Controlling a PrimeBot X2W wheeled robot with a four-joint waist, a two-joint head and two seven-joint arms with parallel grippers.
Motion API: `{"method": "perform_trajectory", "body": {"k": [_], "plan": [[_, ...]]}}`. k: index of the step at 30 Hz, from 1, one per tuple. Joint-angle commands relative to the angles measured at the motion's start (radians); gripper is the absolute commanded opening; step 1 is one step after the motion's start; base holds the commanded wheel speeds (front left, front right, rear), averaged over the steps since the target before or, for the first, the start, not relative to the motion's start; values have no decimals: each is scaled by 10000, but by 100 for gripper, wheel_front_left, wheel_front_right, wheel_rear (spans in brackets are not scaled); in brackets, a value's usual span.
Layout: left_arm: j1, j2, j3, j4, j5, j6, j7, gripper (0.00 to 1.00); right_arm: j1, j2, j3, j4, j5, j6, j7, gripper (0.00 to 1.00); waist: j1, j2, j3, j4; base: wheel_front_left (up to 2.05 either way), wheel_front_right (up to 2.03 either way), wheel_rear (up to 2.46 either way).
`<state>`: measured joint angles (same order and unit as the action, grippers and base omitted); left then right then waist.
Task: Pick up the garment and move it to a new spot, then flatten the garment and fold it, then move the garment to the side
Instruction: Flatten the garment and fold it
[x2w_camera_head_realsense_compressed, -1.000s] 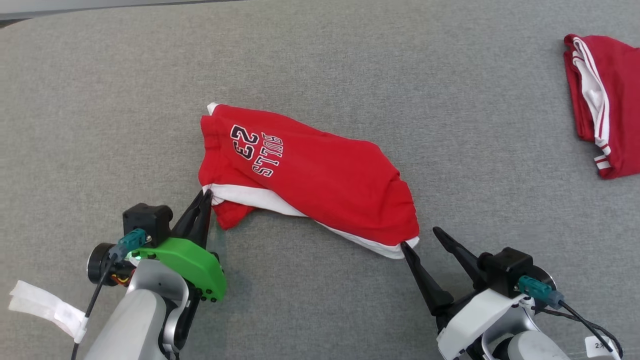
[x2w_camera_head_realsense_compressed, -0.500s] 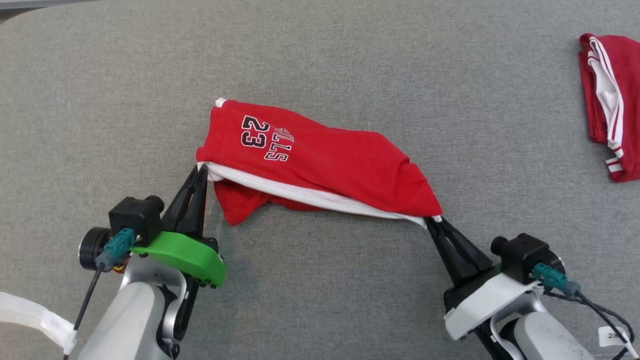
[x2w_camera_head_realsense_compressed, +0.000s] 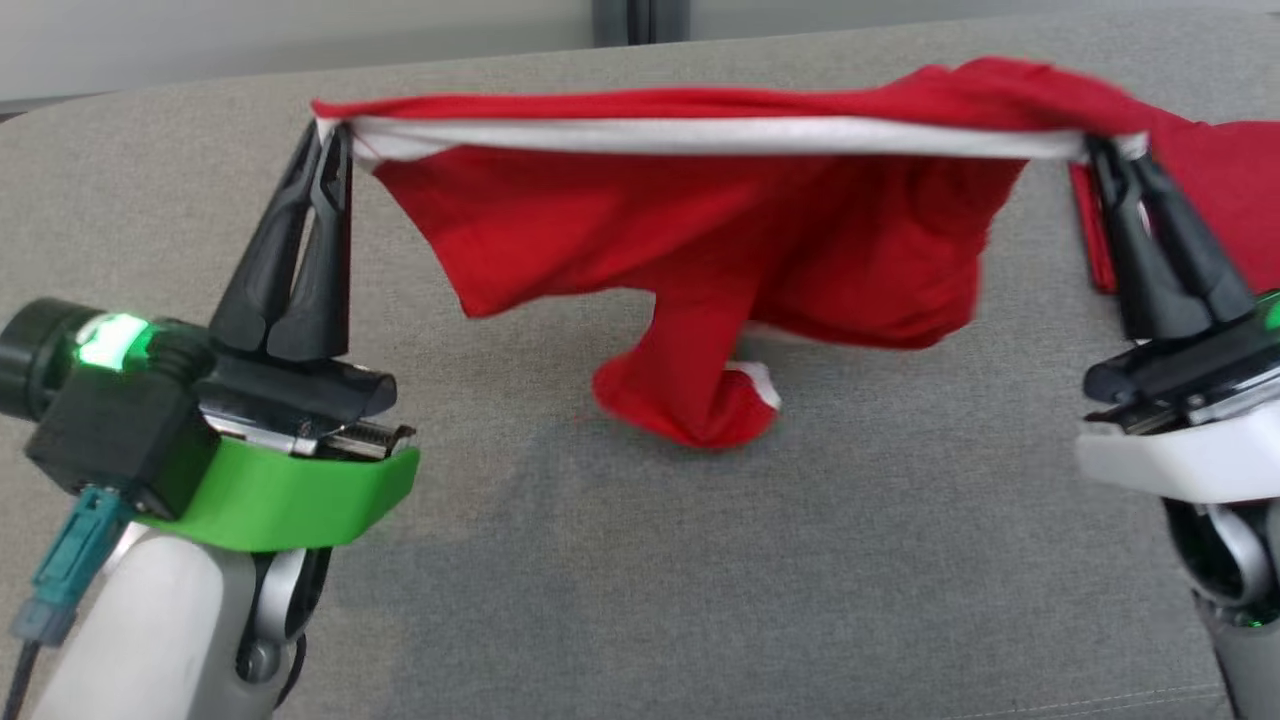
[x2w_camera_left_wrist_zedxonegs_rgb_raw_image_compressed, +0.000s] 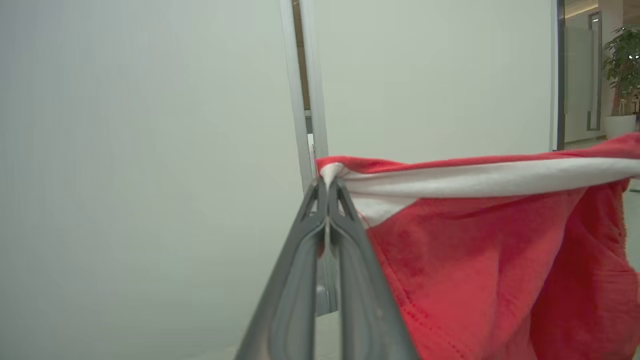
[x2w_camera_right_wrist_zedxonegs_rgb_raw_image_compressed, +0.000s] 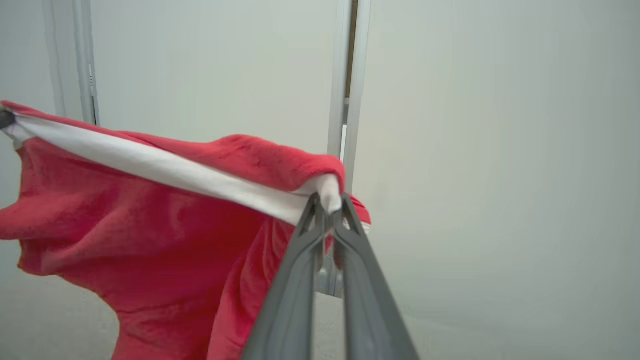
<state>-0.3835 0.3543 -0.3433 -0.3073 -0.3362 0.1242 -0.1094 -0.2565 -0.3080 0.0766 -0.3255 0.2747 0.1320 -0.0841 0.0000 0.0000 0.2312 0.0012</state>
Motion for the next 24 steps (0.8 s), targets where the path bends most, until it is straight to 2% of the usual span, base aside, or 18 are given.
{"method": "perform_trajectory", "body": {"k": [1,7,11,17,24], "plan": [[-279,149,137,-323,166,134,88,0,-175,-140,-313,-402,-152,-24,197,0,0,0,-257,-235,0,0,0],[-961,191,260,-1498,361,301,509,0,-685,-428,-1147,-1612,-46,-27,1015,0,0,0,-421,-422,0,0,0],[-1385,66,186,-1340,126,160,704,0,-1050,-445,-1266,-1758,146,-27,1284,0,0,0,-270,-511,0,0,0],[-2522,-328,149,213,-477,-290,536,0,-1850,-613,-1188,-1085,647,-29,1292,0,0,0,440,-435,0,0,0],[-4941,-1072,183,3645,-1028,-1106,-310,0,-3860,-703,-740,828,1136,-31,900,0,0,0,1463,-299,0,0,0]]}}
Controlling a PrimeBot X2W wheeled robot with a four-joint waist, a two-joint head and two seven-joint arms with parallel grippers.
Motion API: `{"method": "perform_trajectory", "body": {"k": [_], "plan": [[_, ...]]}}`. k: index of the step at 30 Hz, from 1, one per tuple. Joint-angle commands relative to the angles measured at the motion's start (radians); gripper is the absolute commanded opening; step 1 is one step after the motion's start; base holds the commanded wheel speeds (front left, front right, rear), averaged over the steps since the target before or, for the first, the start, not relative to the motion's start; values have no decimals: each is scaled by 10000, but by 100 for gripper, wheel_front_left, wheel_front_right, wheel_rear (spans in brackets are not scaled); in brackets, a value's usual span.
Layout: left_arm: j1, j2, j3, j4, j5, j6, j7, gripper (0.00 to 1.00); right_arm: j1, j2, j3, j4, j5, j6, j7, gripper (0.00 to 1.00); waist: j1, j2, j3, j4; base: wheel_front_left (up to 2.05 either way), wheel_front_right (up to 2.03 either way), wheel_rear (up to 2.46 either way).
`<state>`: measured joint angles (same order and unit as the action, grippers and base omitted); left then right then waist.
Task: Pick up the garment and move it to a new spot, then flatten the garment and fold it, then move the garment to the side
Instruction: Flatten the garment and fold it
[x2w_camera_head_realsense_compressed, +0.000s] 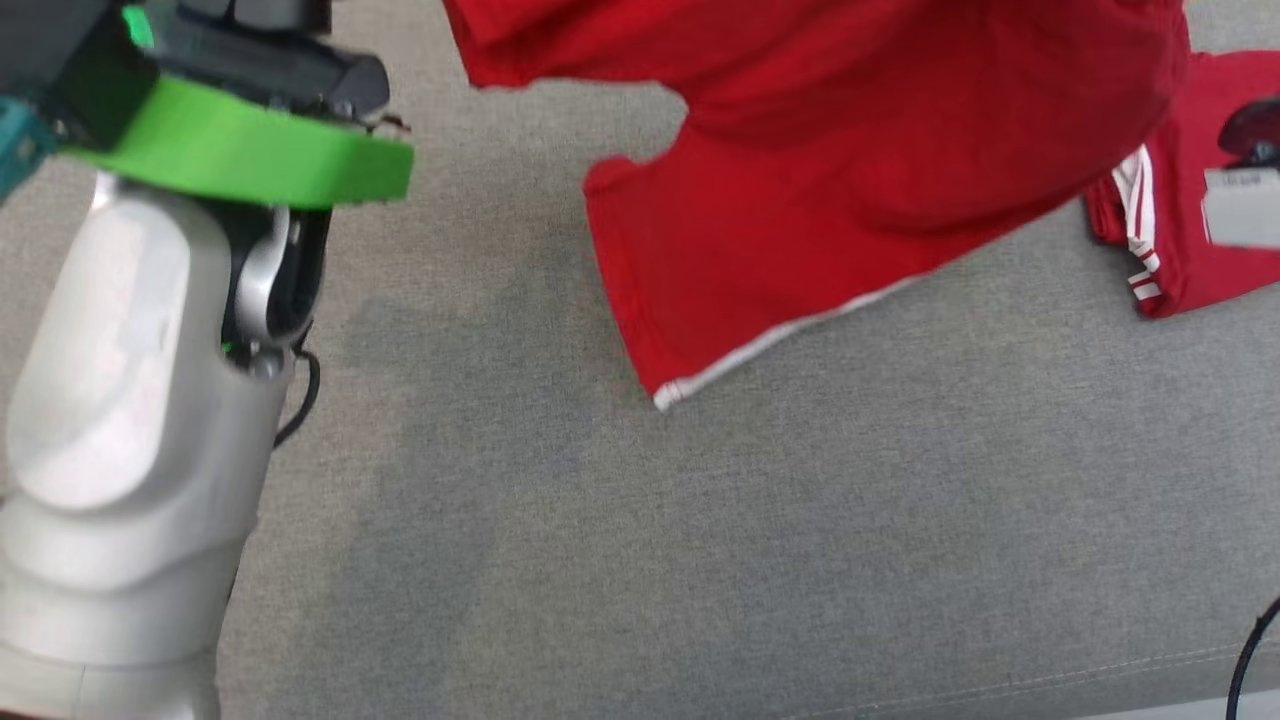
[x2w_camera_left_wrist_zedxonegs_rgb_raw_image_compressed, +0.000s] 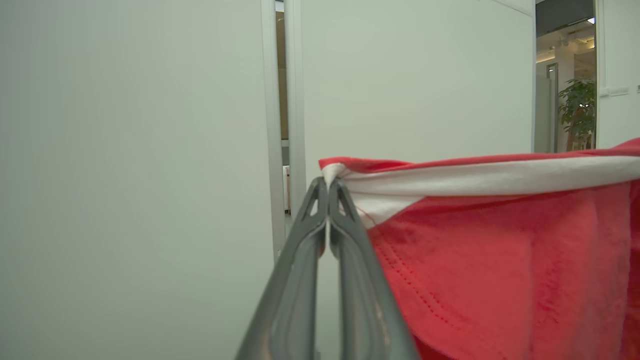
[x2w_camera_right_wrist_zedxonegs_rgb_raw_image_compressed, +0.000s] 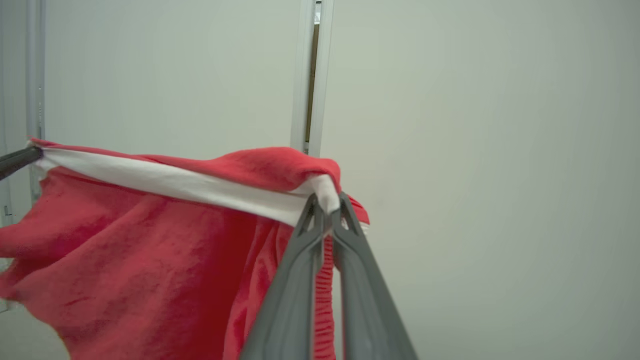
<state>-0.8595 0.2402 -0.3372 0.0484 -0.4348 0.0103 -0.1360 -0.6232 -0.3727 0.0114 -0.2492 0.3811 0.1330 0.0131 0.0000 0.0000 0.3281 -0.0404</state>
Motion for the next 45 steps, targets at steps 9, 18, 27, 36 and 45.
{"method": "perform_trajectory", "body": {"k": [9,18,27,36,45], "plan": [[-3611,-735,531,4706,121,-504,-1231,0,-3993,893,899,4110,465,-40,-1533,0,0,0,617,90,0,0,0],[-3000,-1309,1181,7916,427,-606,-1285,0,-4848,2003,2366,8975,431,-34,-2662,0,0,0,672,150,0,0,0],[-787,-1698,1486,9067,840,-723,-1288,0,-3255,2685,3428,10405,923,-33,-2790,0,0,0,994,106,0,0,0],[2836,-1789,2573,5811,1406,-808,-1288,0,589,2150,2955,7329,993,-34,-2785,0,0,0,449,162,0,0,0],[6753,-1795,3154,2332,1828,-676,-1293,0,5110,2083,2220,4007,521,-47,-2789,0,0,0,-643,87,0,0,0]]}}
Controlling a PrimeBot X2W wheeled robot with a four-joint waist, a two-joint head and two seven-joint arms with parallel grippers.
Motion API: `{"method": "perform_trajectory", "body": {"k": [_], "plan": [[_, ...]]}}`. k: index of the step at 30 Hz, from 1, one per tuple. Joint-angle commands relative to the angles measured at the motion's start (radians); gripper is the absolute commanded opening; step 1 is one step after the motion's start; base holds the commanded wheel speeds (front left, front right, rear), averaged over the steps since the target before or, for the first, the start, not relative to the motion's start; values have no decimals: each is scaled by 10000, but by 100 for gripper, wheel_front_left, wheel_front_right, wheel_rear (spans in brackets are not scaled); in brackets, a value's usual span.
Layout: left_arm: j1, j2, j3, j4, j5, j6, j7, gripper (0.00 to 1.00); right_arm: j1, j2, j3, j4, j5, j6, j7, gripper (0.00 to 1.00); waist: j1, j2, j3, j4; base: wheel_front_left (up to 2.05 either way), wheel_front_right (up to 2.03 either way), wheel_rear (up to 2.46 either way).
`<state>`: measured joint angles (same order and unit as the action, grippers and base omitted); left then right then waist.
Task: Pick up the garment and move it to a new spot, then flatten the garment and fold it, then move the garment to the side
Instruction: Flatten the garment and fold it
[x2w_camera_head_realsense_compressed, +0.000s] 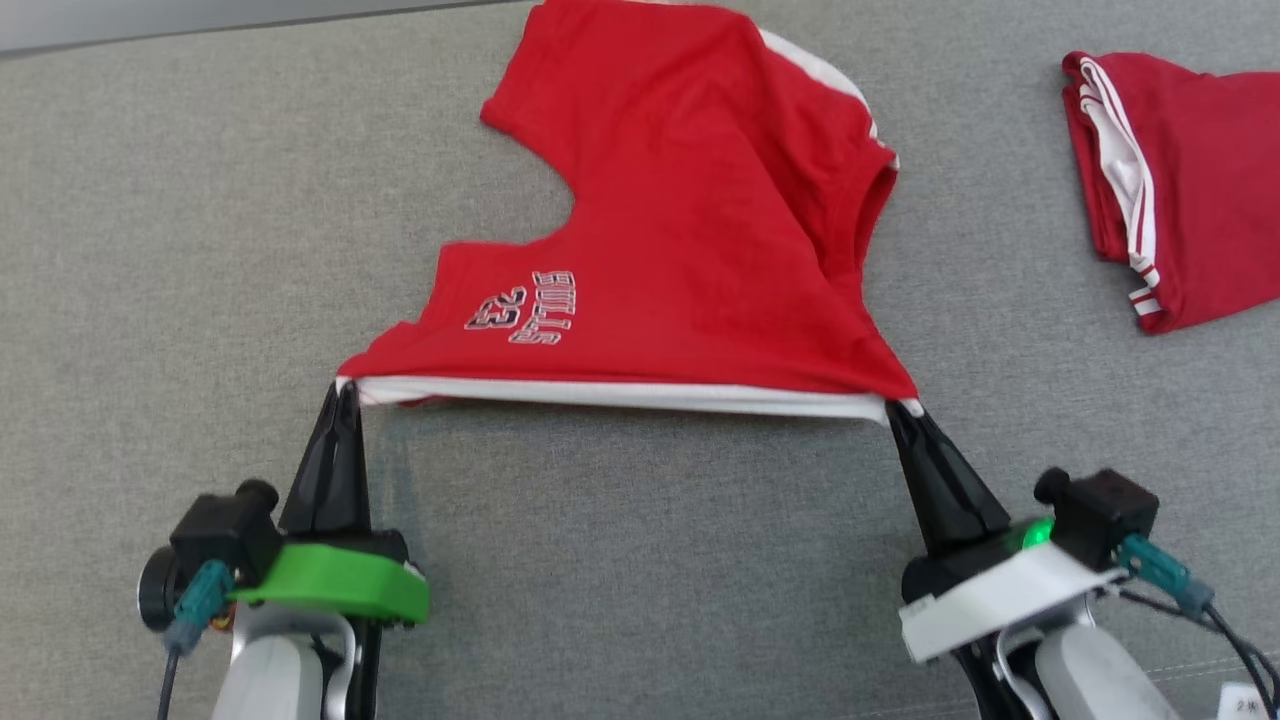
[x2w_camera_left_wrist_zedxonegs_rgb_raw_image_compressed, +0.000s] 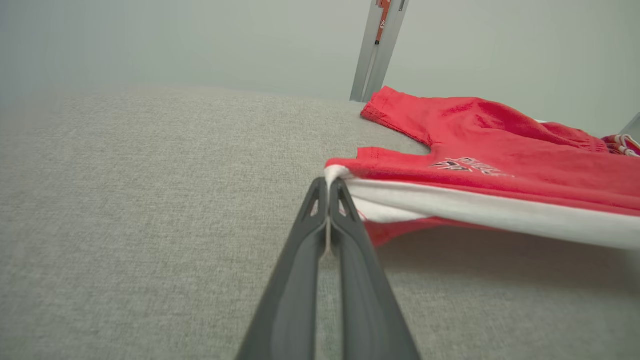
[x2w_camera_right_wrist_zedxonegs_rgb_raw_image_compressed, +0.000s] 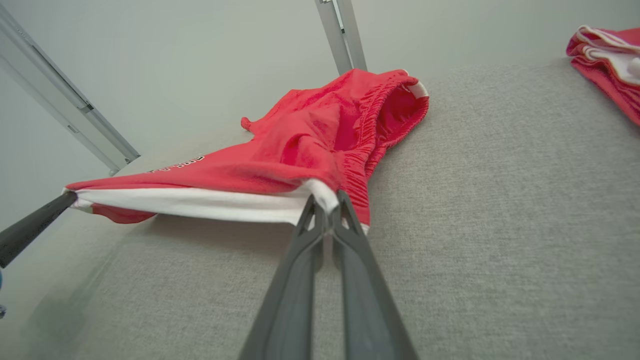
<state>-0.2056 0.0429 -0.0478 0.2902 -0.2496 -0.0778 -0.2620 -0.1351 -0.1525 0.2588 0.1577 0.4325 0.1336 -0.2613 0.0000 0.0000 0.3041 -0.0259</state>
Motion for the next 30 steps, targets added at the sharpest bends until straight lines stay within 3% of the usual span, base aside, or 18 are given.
{"method": "perform_trajectory", "body": {"k": [1,8,15,21,30], "plan": [[553,176,262,-353,-3,245,-33,0,647,-94,-303,-347,-33,-52,-45,0,0,0,-509,-82,0,0,0],[2343,251,213,-2462,74,652,619,0,3061,213,-737,-2582,-483,-65,922,0,0,0,-978,-285,0,0,0],[2550,435,143,-3726,10,646,1395,0,3515,460,-804,-3749,-620,-62,1823,0,0,0,-855,-547,0,0,0],[514,922,-256,-3389,261,194,2003,0,2020,603,-812,-3344,-431,-46,2053,0,0,0,142,-632,0,0,0],[-3819,1451,-933,-898,304,-334,2604,0,-1030,592,-776,-1885,-26,-39,1833,0,0,0,1914,-1013,0,0,0]]}}
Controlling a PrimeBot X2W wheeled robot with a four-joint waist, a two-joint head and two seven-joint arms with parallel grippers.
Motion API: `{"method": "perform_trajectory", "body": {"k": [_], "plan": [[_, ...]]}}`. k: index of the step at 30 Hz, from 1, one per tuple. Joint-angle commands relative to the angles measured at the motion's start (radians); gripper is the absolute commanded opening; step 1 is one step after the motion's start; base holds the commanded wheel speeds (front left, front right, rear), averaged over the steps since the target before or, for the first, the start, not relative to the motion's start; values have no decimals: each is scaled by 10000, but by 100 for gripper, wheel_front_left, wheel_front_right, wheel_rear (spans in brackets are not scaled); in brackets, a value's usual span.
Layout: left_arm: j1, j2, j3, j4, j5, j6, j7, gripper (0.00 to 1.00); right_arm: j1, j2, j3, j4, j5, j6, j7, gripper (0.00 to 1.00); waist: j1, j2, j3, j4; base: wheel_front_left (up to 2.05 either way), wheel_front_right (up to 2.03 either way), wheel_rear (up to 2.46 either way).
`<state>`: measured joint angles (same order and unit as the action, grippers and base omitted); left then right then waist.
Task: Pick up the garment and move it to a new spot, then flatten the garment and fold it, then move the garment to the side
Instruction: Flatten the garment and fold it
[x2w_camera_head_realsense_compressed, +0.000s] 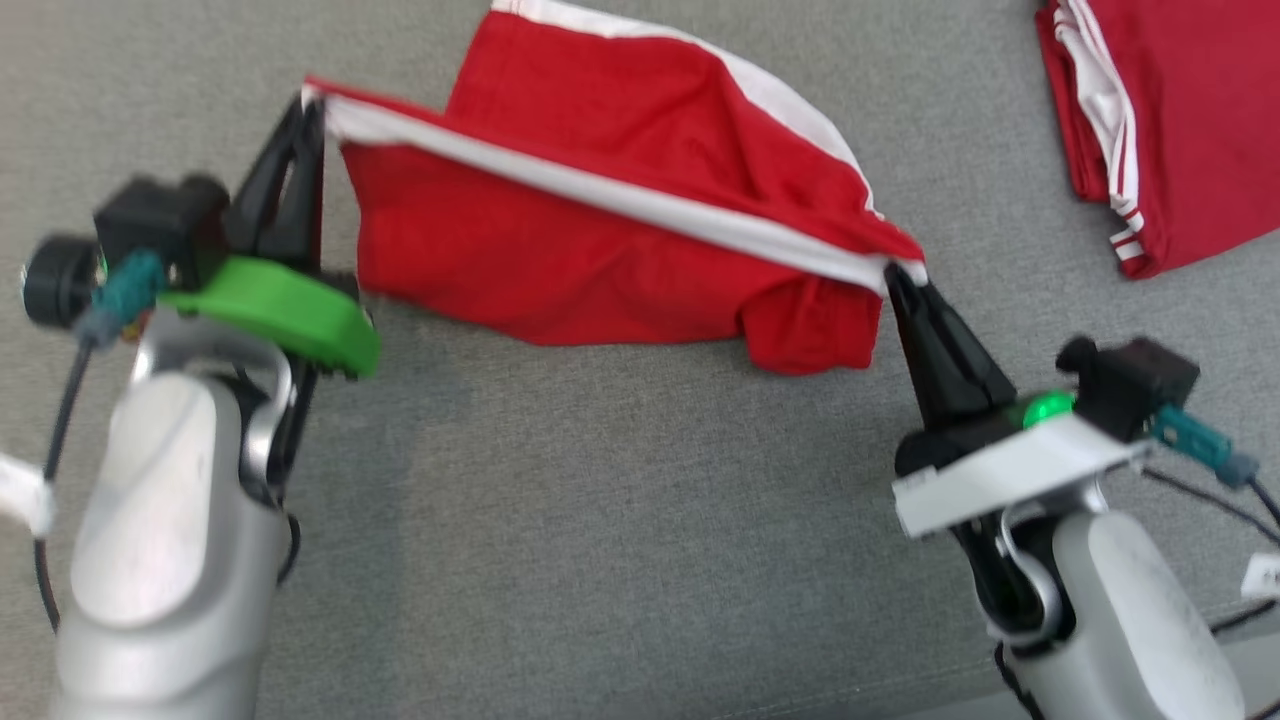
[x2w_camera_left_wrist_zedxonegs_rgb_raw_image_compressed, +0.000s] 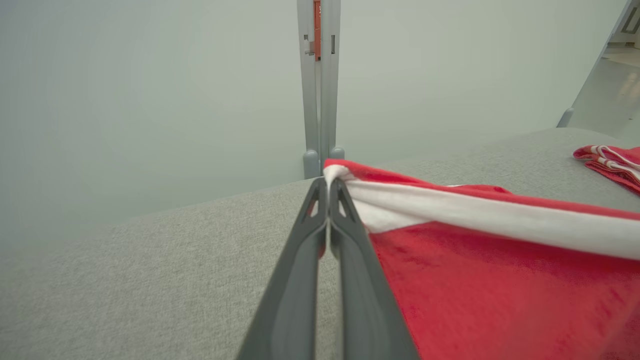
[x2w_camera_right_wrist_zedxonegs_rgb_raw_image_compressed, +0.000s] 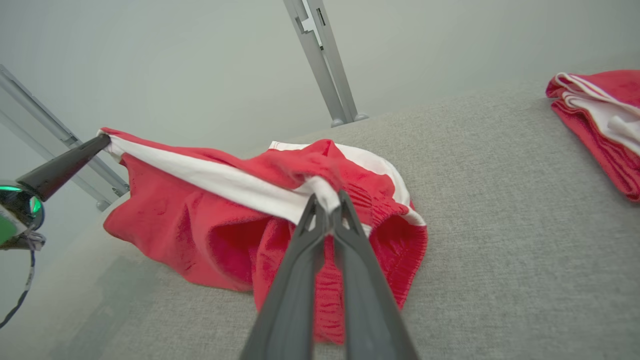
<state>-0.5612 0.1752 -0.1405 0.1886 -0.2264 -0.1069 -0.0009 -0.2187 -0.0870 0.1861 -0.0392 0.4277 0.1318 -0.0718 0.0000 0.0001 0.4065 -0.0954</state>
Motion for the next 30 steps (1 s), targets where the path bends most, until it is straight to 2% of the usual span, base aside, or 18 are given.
{"method": "perform_trajectory", "body": {"k": [1,10,21,22,23,24,25,30], "plan": [[-663,177,-87,445,82,-66,18,0,-512,-78,-10,288,106,-21,-53,0,0,-1,1018,-399,0,0,0],[-4244,274,-1145,4185,182,-218,-169,0,-3177,77,277,2118,904,-18,-287,0,0,-1,2000,-1177,0,0,0],[-6406,218,-1725,7719,56,-239,-870,0,-4476,35,1038,3470,1569,-18,-1260,0,0,-1,2348,-1795,0,0,0],[-6495,203,-1753,7915,-11,-238,-875,15,-4547,-2,1121,3512,1565,-18,-1356,0,0,-1,2356,-1809,0,0,0],[-6575,210,-1800,8142,-50,-239,-957,65,-4573,-64,1239,3573,1531,-20,-1459,18,0,-1,2354,-1816,0,0,0],[-6605,204,-1840,8294,-101,-235,-1032,100,-4592,-119,1344,3571,1481,-20,-1567,64,0,-1,2345,-1810,0,0,0],[-6614,192,-1857,8432,-174,-223,-1117,100,-4606,-188,1410,3538,1399,-20,-1663,100,0,-1,2330,-1795,0,0,0],[-6340,122,-1785,8666,-396,-171,-2130,100,-4146,-520,1281,2922,564,-18,-1934,100,0,-1,2141,-1518,0,0,0]]}}
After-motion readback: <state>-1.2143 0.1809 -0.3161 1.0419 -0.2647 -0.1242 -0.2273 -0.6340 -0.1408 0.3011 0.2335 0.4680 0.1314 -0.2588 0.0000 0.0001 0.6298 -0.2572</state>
